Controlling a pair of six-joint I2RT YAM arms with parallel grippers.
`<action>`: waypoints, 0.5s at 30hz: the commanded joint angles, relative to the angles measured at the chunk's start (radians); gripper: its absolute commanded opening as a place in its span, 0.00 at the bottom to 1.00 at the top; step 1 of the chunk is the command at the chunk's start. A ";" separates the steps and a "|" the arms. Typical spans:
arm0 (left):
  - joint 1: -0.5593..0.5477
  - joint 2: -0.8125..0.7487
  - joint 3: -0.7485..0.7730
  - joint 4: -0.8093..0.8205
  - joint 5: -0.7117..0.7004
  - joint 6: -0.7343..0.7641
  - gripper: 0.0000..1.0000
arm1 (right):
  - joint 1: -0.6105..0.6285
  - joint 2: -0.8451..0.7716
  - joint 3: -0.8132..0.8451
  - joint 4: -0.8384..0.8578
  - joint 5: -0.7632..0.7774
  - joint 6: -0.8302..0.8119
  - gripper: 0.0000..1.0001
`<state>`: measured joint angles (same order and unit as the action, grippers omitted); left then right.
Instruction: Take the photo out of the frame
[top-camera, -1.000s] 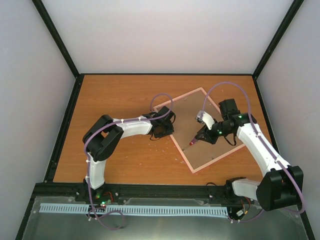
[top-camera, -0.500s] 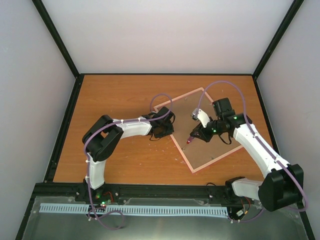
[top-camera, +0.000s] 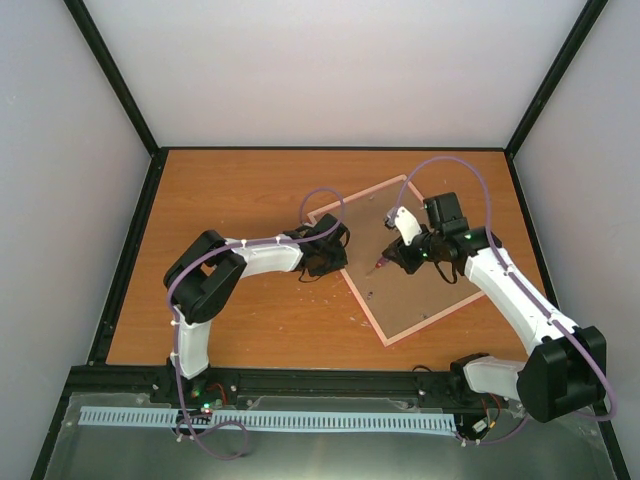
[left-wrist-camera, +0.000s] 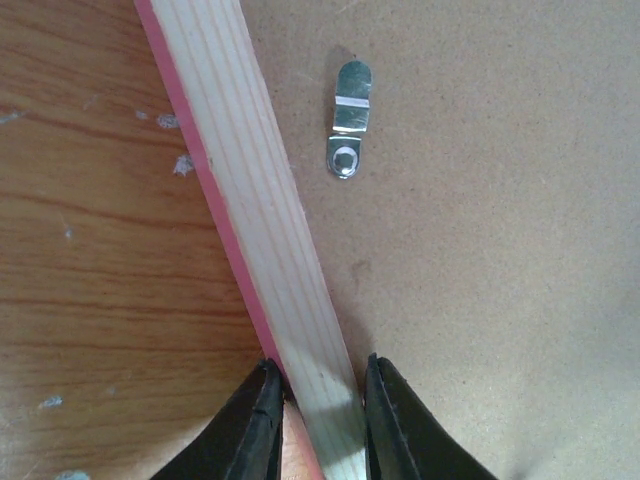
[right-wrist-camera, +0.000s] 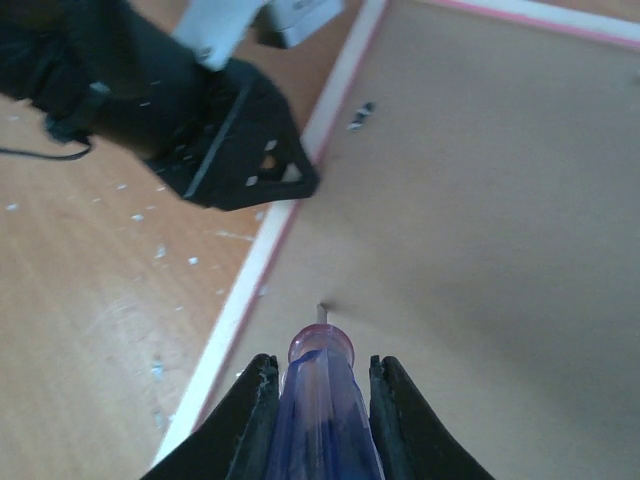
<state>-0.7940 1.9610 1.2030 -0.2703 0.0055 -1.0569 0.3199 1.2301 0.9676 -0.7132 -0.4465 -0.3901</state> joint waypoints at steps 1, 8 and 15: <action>-0.010 0.039 -0.048 -0.068 0.011 0.070 0.01 | 0.003 -0.003 0.012 0.046 0.169 0.068 0.03; 0.063 -0.017 -0.069 -0.089 0.044 0.202 0.01 | -0.058 -0.068 0.103 -0.056 0.144 0.023 0.03; 0.247 -0.091 -0.120 -0.185 0.147 0.430 0.01 | -0.282 -0.087 0.120 -0.110 0.041 -0.090 0.03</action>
<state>-0.6502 1.8896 1.1240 -0.3008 0.0982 -0.8333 0.1246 1.1526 1.0637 -0.7826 -0.3534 -0.4046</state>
